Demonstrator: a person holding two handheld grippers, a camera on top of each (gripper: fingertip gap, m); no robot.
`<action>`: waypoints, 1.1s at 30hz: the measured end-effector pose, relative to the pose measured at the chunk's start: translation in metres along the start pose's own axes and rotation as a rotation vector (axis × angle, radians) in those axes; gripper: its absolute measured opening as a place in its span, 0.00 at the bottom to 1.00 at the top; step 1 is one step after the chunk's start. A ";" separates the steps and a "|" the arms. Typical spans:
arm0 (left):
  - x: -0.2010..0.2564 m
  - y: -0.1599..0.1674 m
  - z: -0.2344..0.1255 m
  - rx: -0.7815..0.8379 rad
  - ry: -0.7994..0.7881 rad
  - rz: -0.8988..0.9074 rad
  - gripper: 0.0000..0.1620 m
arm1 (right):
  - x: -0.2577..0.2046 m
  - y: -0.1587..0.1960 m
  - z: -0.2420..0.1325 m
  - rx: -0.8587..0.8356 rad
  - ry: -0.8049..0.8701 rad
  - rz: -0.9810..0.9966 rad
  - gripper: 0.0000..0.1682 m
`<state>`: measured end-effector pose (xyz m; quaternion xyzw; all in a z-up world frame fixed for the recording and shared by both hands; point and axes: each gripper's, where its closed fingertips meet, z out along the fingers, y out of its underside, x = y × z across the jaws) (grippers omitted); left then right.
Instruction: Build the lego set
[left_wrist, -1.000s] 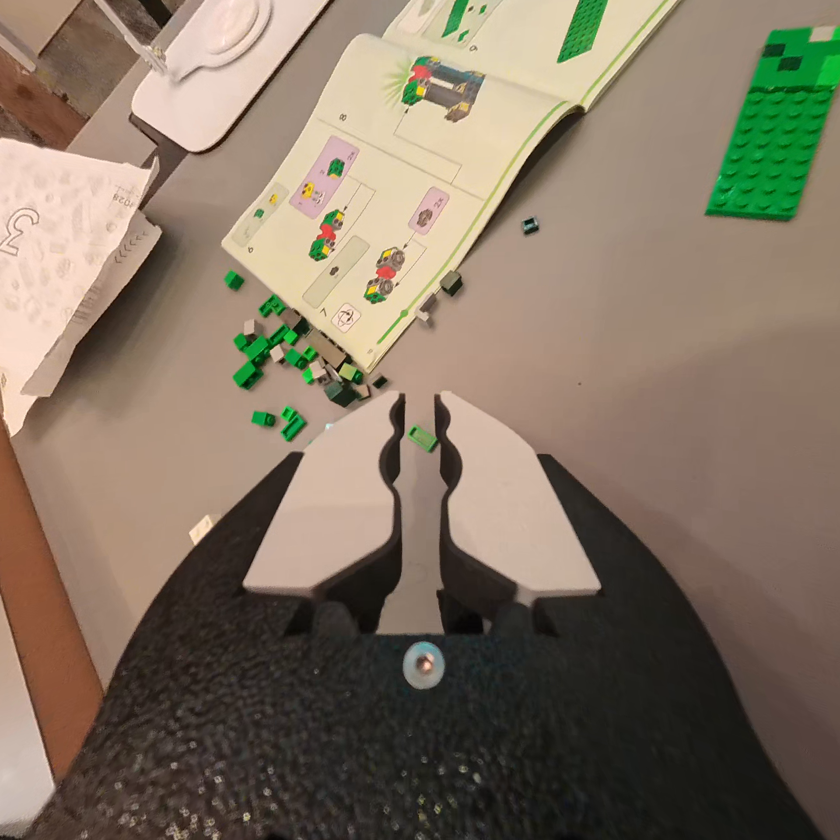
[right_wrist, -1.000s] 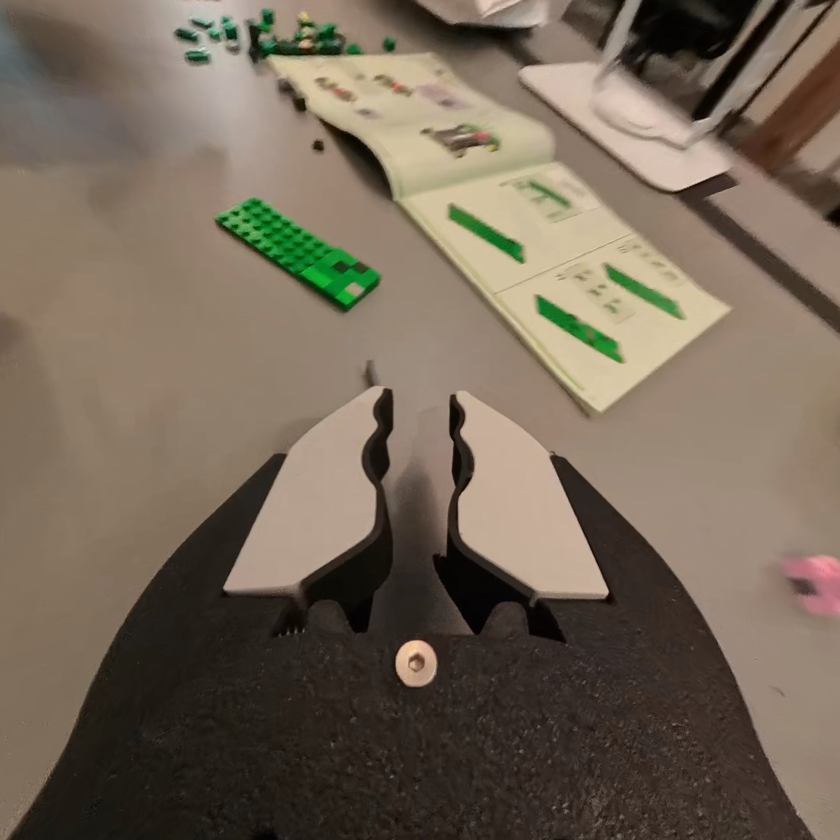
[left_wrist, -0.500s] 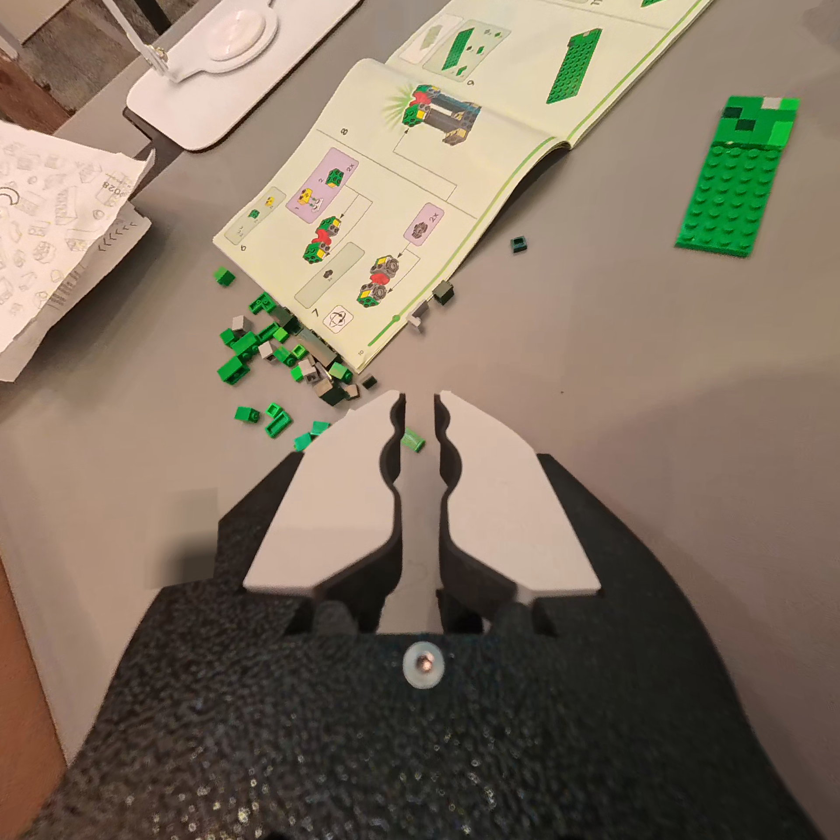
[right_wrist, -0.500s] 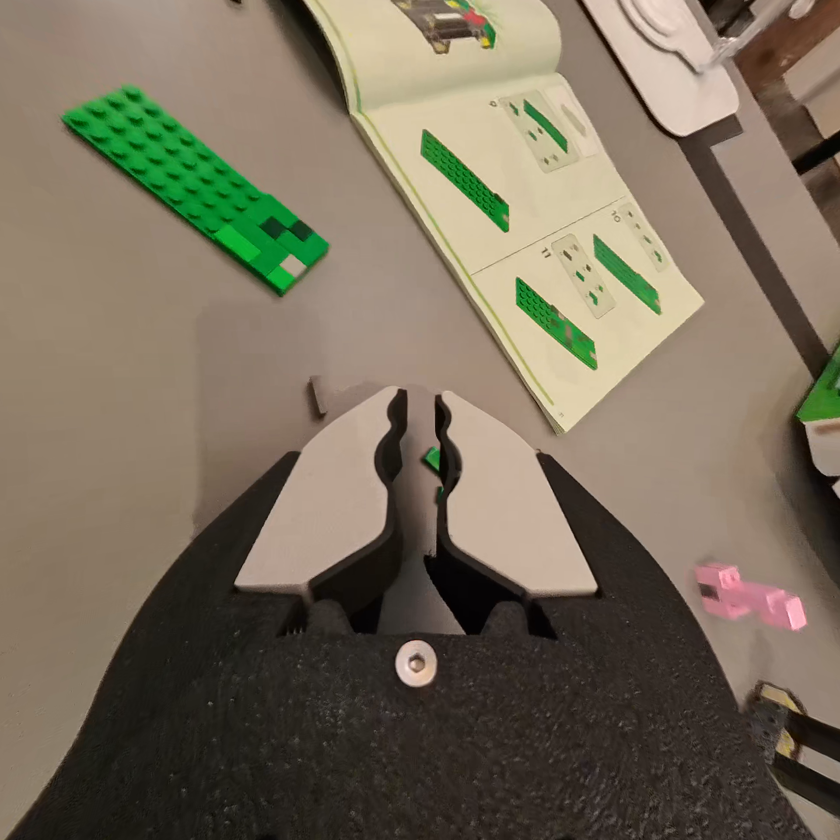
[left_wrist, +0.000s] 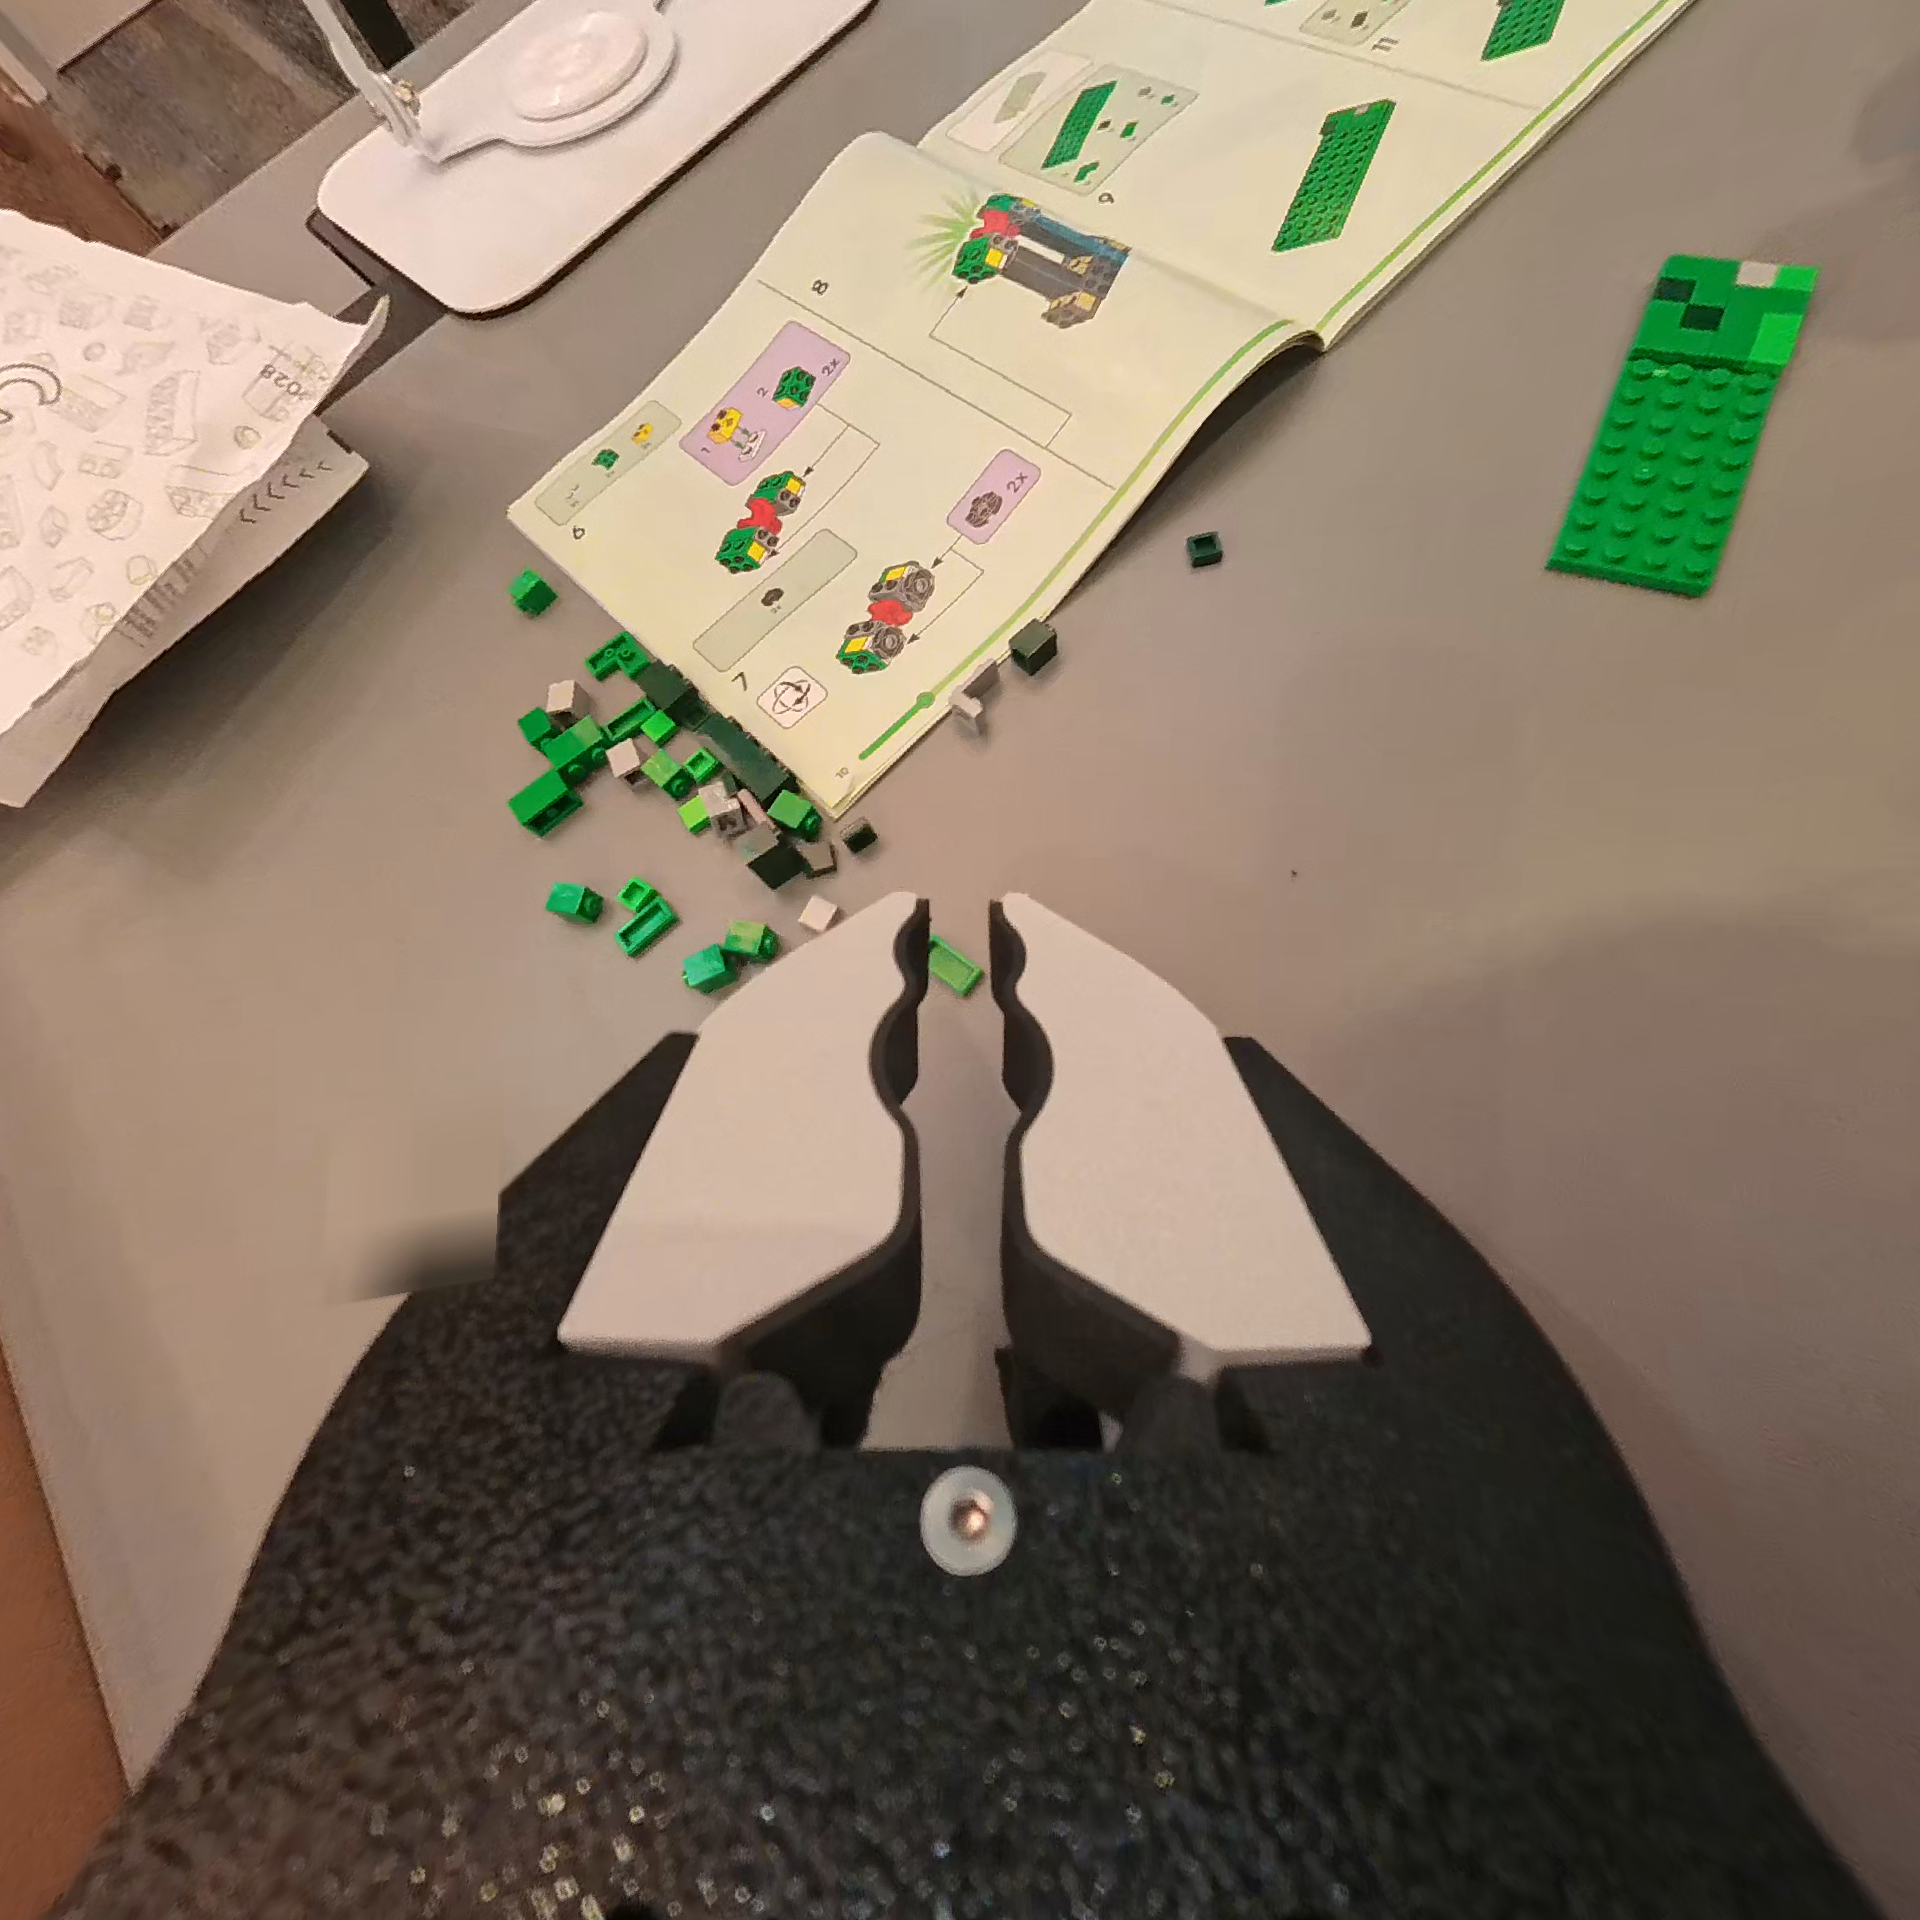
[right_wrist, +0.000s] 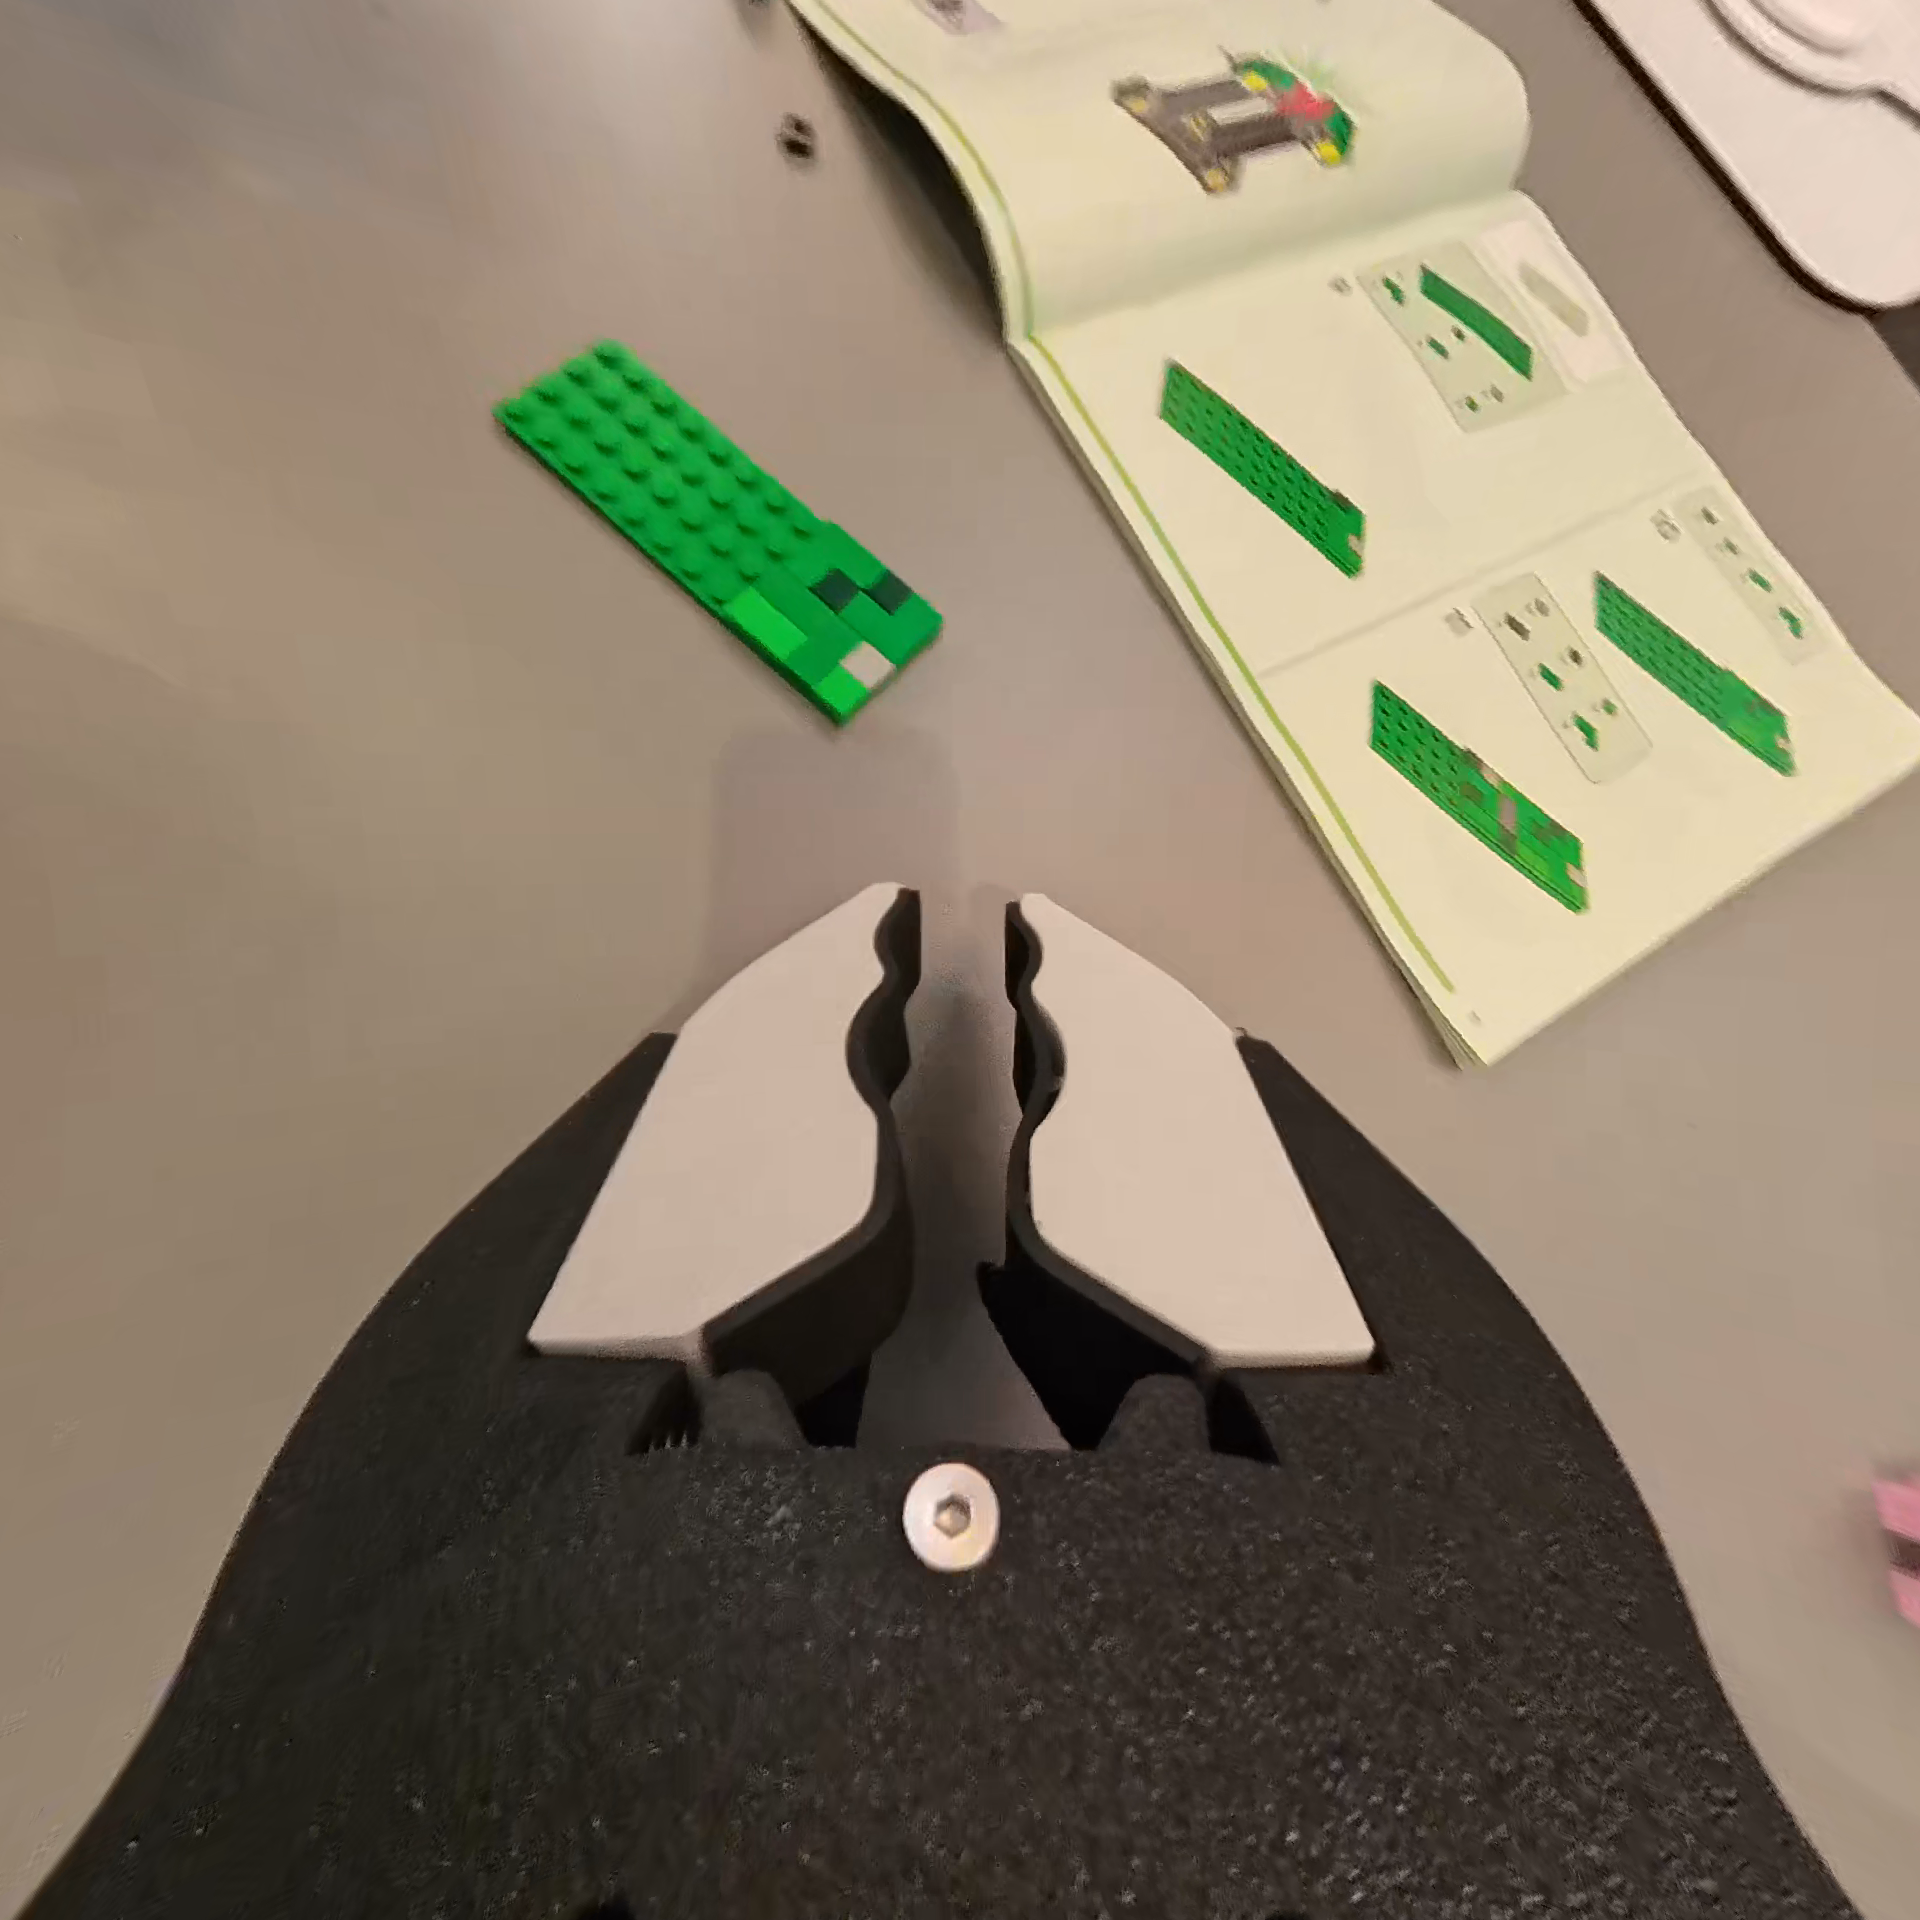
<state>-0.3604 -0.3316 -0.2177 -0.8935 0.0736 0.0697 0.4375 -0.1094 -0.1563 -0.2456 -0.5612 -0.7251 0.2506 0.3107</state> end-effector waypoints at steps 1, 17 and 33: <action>0.000 0.001 -0.001 0.001 -0.001 -0.004 0.06 | -0.005 -0.003 -0.001 0.018 -0.032 -0.008 0.10; -0.021 0.015 -0.015 -0.019 -0.090 -0.037 0.06 | 0.043 -0.006 -0.011 0.108 0.290 0.091 0.07; -0.007 0.030 -0.021 0.017 -0.012 -0.188 0.18 | 0.002 -0.083 0.025 0.368 0.274 0.061 0.07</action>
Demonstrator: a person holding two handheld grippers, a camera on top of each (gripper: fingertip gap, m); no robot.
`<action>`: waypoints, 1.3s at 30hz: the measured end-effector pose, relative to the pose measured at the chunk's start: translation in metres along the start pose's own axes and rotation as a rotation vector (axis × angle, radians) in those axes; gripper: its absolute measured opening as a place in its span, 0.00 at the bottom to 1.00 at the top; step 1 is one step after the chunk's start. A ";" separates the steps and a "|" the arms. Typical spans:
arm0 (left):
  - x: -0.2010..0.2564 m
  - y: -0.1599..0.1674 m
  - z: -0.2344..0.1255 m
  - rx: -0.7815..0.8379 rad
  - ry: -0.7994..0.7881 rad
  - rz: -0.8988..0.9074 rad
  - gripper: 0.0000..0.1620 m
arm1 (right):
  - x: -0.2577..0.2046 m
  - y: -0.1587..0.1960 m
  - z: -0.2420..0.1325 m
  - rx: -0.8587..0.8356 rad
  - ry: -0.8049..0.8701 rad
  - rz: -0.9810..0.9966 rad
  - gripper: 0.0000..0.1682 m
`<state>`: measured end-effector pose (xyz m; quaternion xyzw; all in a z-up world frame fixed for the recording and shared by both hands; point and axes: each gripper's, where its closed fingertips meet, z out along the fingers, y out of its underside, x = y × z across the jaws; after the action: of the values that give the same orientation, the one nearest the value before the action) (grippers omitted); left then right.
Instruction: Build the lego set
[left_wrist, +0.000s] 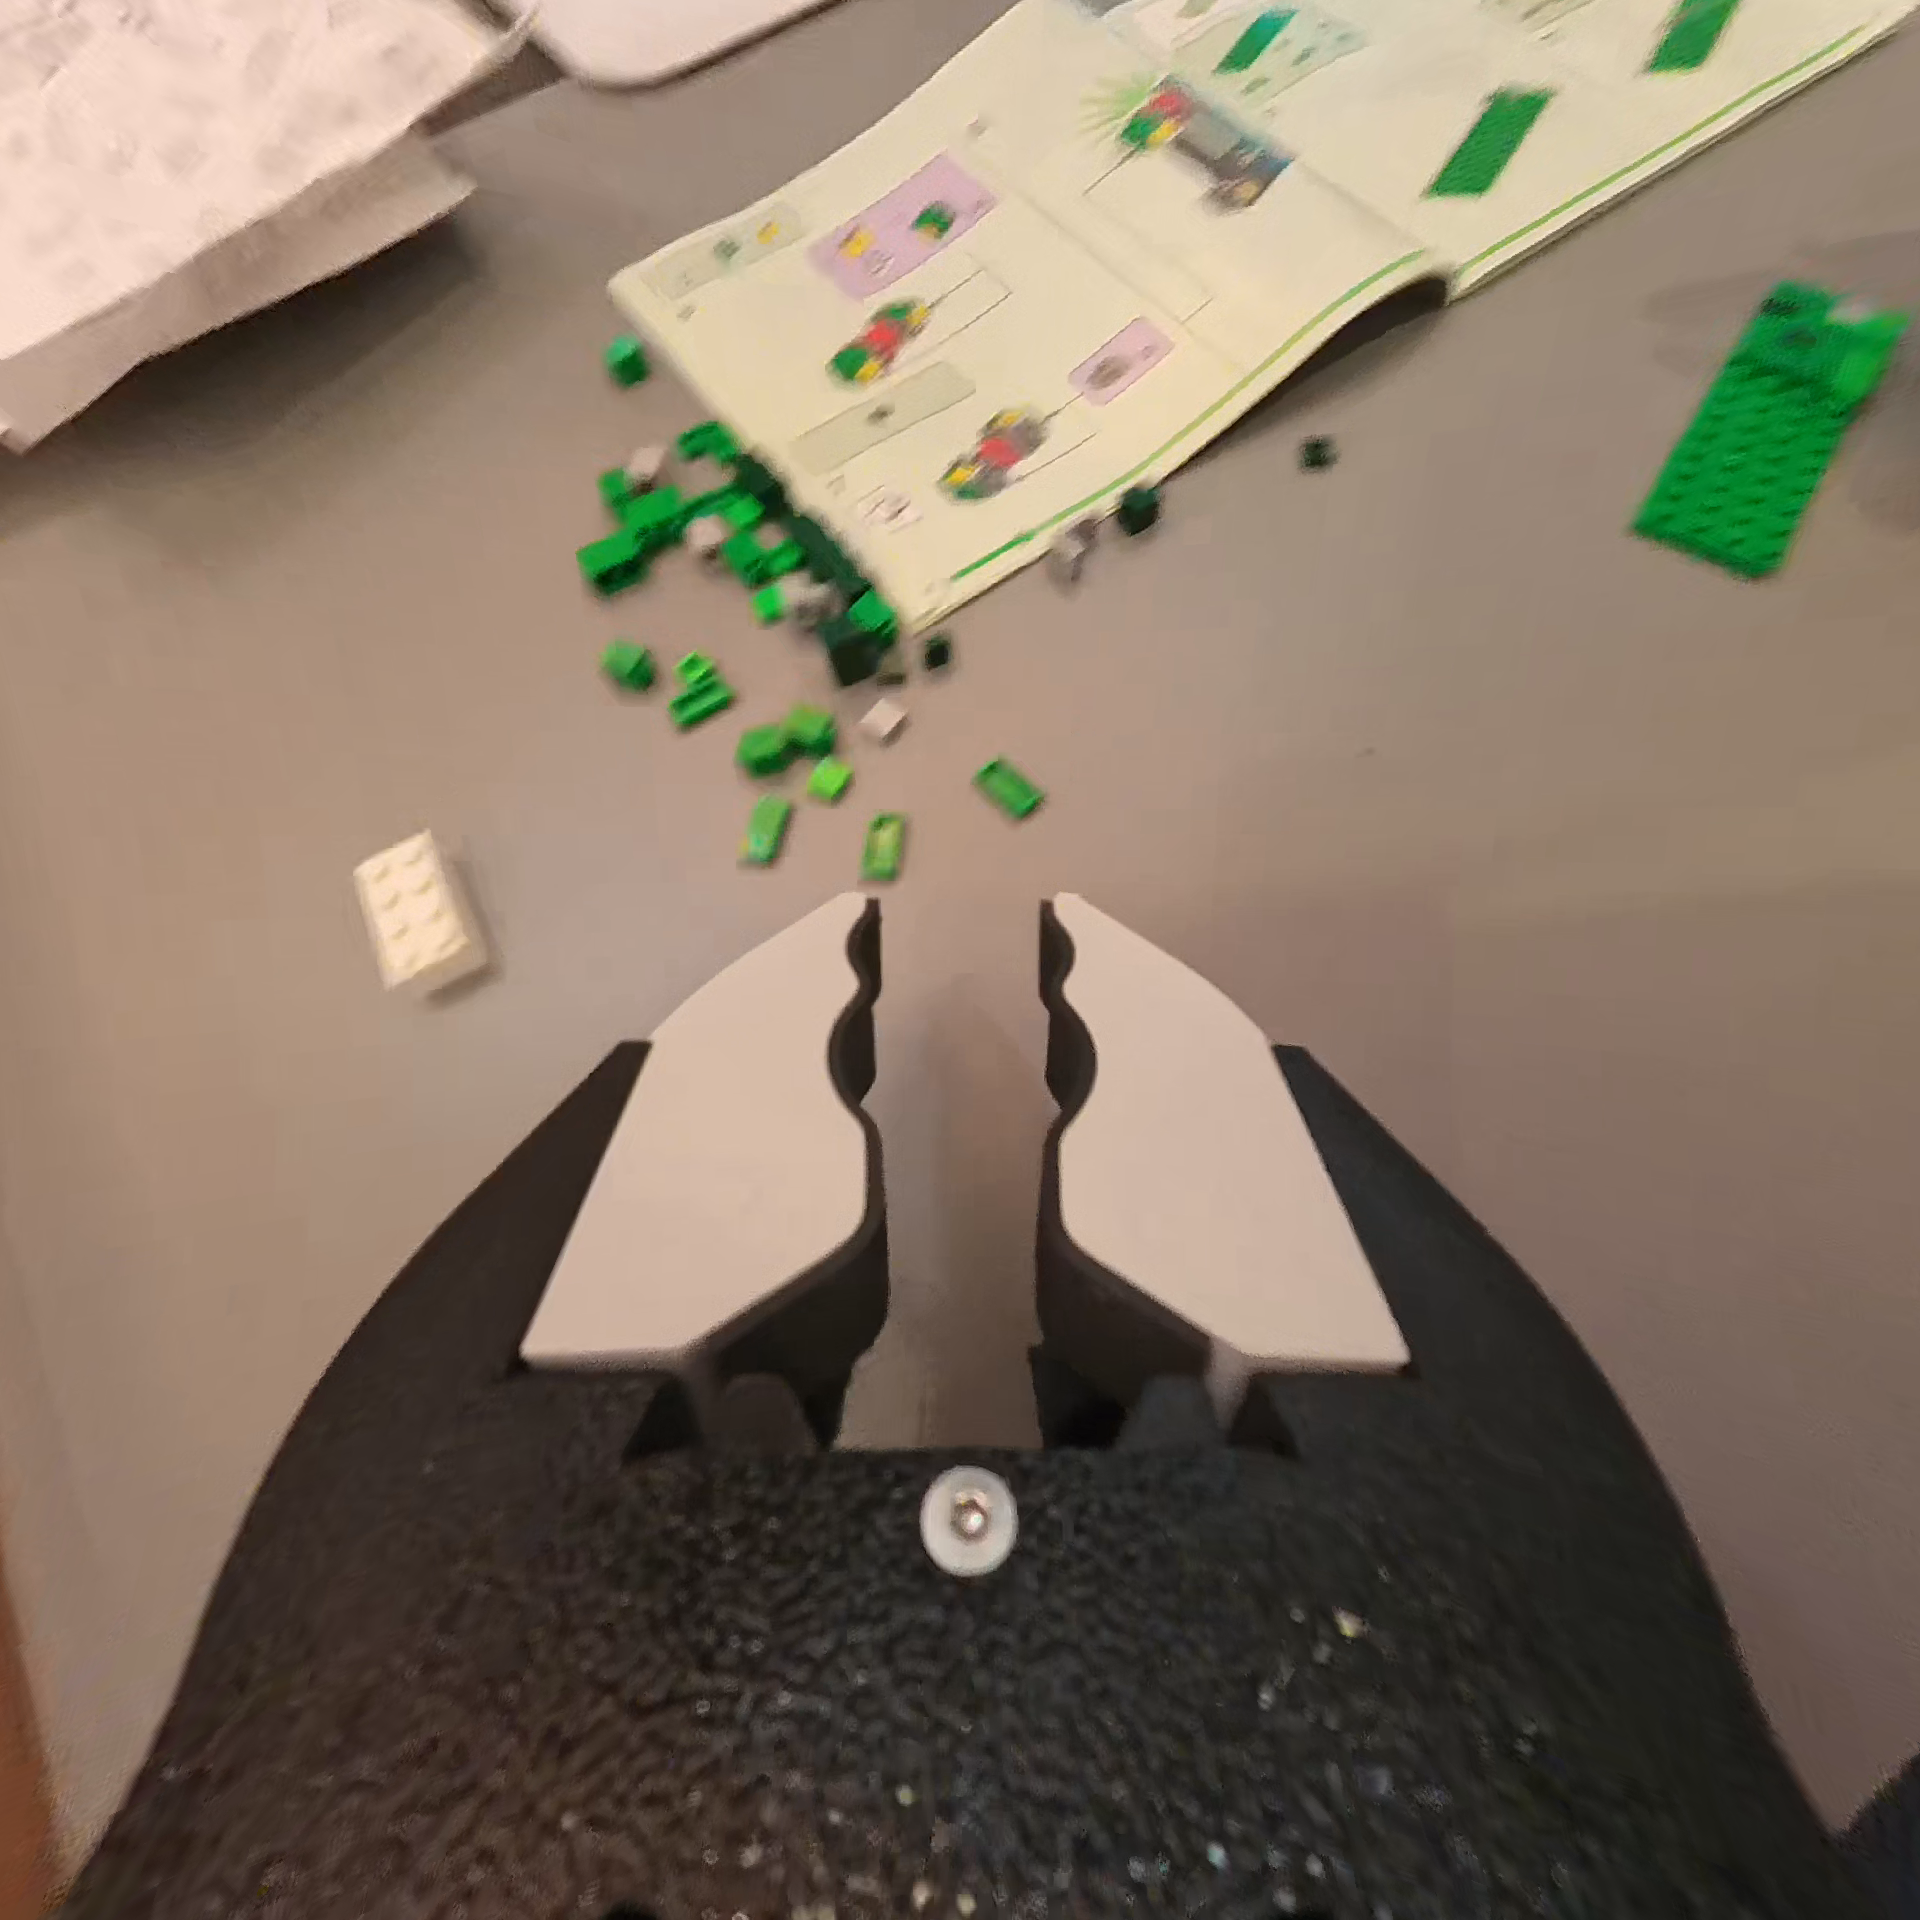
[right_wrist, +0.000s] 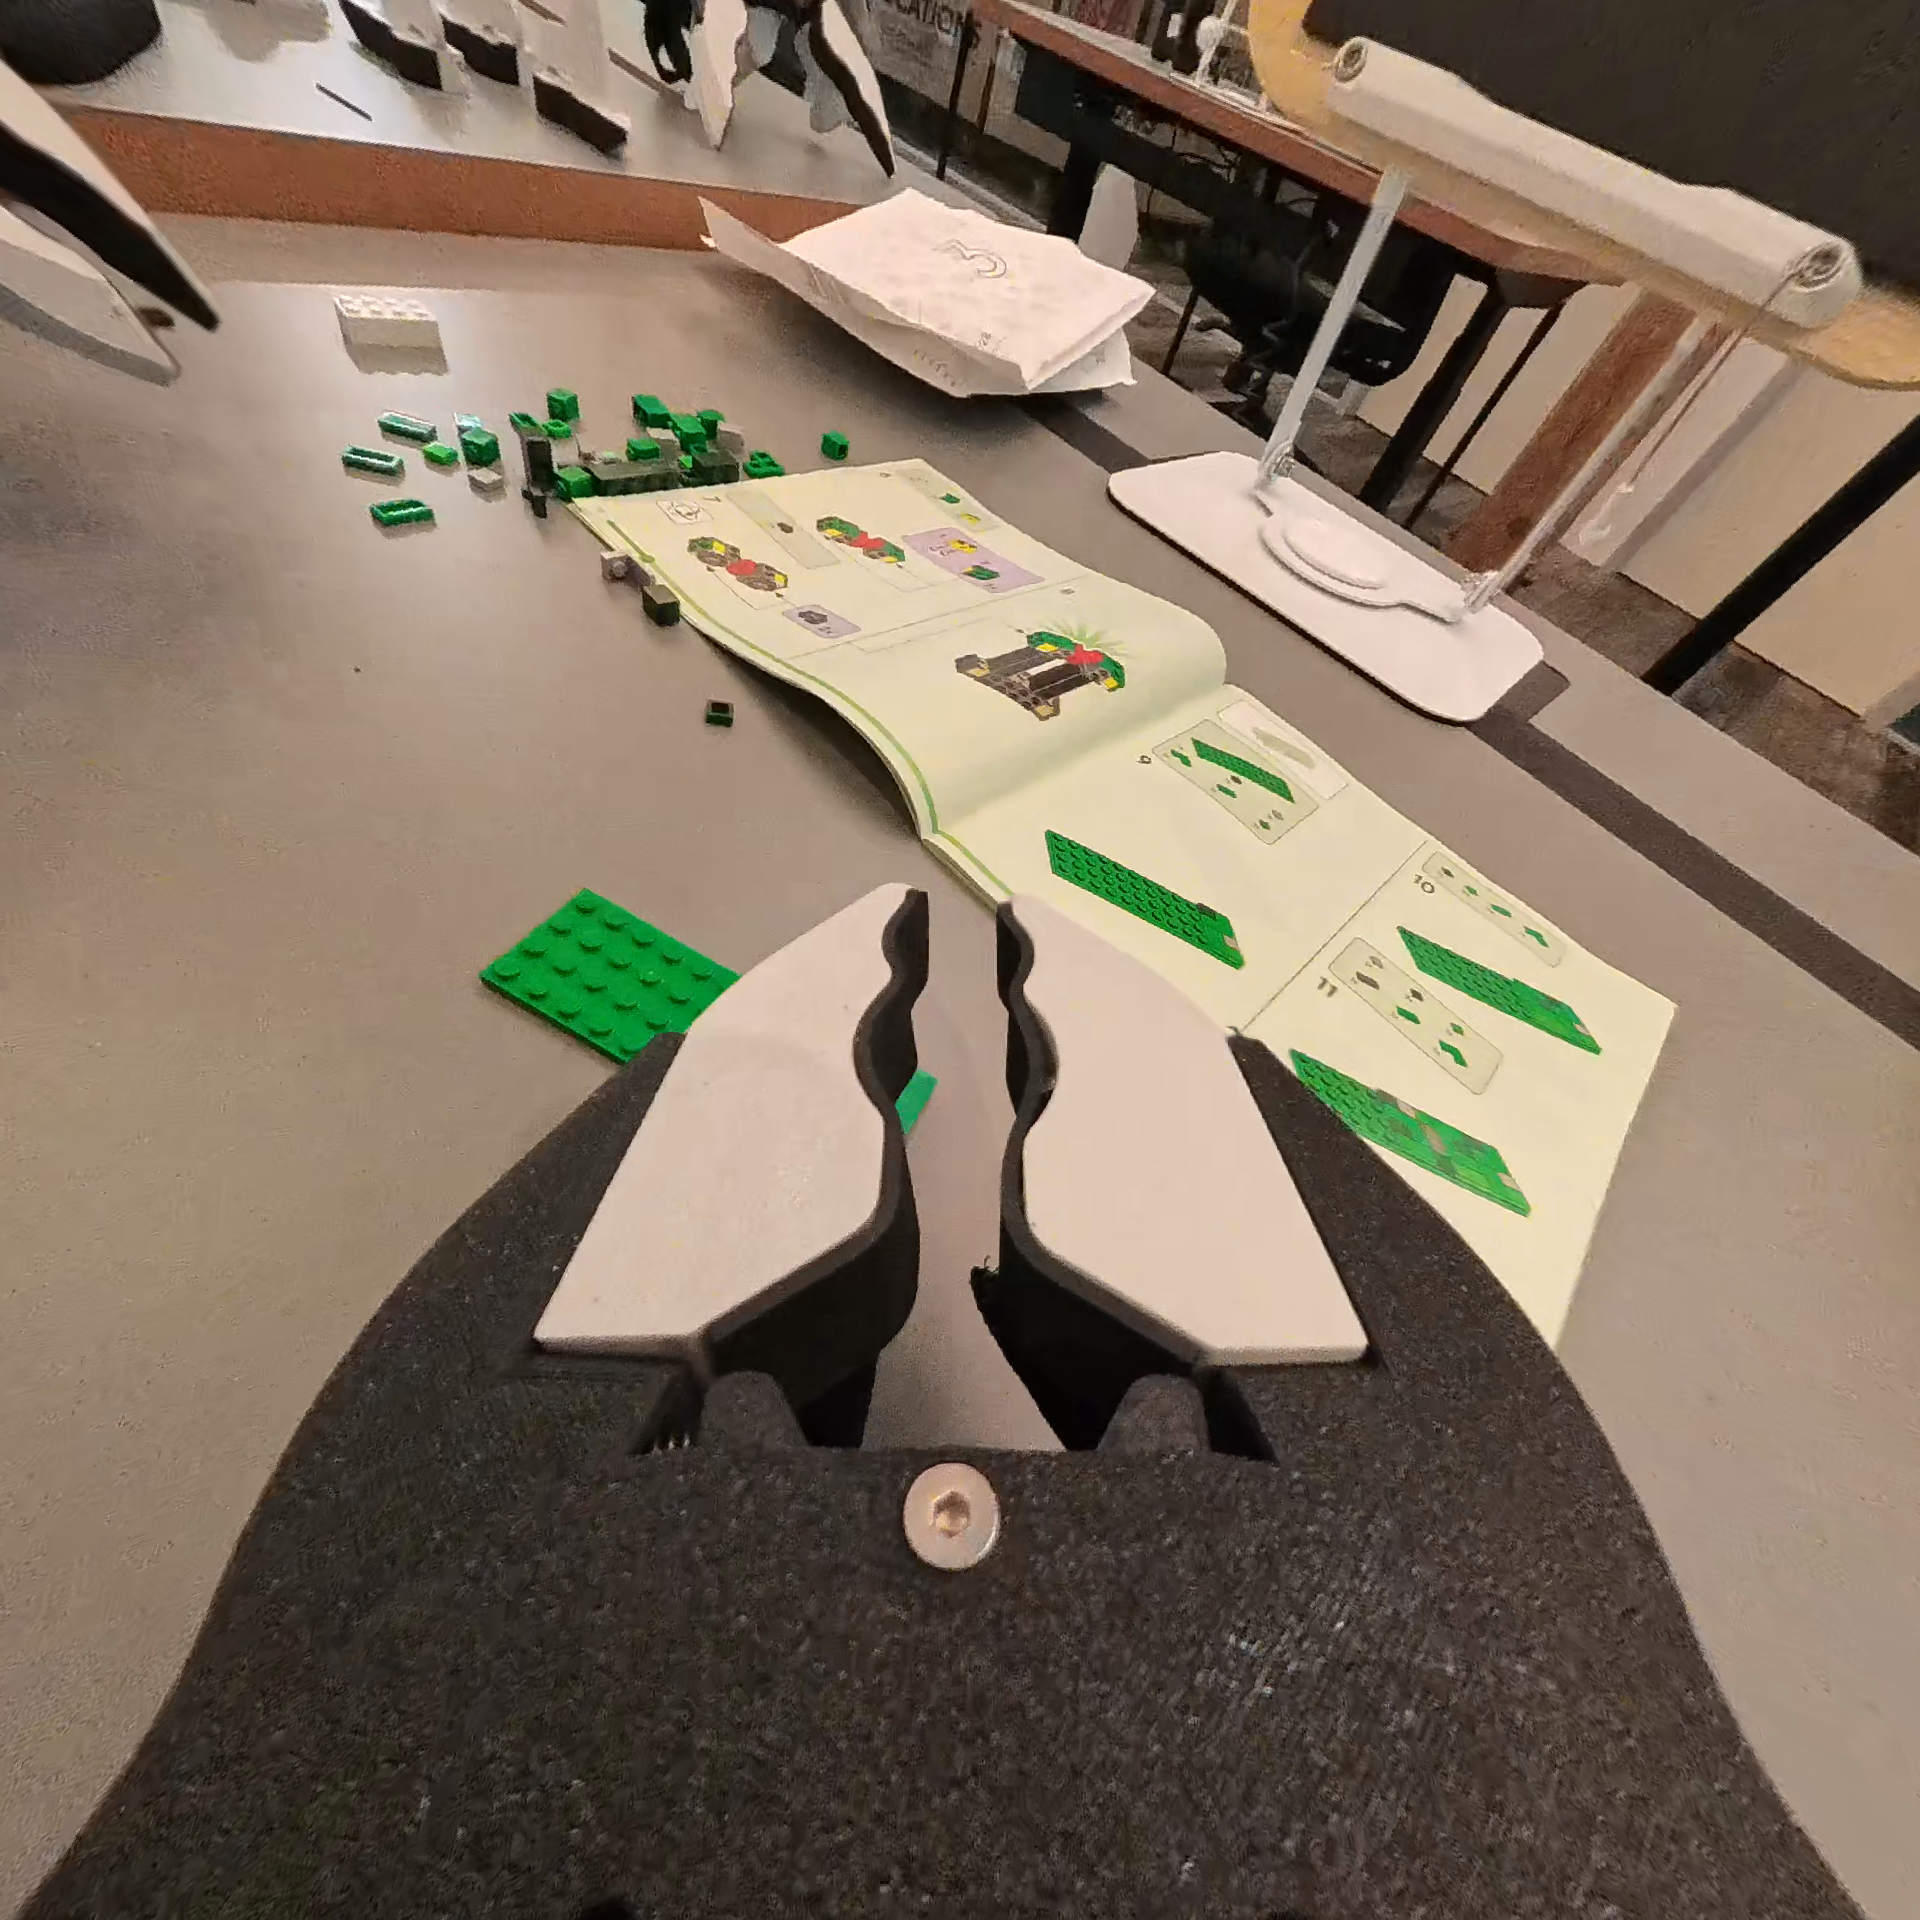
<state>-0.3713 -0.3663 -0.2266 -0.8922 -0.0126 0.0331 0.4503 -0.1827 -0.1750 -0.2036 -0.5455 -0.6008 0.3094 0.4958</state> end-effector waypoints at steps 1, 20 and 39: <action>0.012 -0.010 0.005 0.031 0.048 0.008 0.17 | 0.001 0.000 0.000 0.004 0.007 0.005 0.07; 0.090 -0.056 0.128 -0.148 0.211 0.111 0.12 | 0.037 0.003 -0.020 0.056 0.137 0.089 0.07; 0.095 -0.063 0.137 -0.134 0.176 0.221 0.00 | 0.033 -0.003 -0.022 0.076 0.129 0.066 0.07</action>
<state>-0.2854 -0.2143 -0.2614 -0.9157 0.1232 0.0034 0.3826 -0.1602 -0.1471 -0.1854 -0.5647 -0.5369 0.3123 0.5434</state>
